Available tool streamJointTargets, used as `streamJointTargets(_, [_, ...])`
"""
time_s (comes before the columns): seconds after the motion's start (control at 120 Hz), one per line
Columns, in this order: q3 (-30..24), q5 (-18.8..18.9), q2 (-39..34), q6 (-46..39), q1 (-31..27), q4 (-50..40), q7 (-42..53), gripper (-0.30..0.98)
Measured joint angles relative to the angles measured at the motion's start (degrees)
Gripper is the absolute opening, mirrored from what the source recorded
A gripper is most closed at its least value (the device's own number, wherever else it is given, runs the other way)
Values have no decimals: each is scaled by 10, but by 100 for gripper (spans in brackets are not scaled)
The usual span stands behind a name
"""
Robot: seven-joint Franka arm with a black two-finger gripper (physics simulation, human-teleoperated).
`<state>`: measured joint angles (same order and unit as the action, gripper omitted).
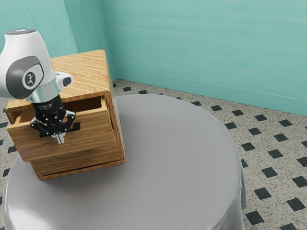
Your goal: Push the drawer handle with one arm to close the drawer
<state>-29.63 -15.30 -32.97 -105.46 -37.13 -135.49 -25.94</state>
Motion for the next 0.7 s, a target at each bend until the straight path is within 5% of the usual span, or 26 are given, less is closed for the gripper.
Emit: streamJointTargets(0.7, [1,22,54,-9,-27,46,21,-10])
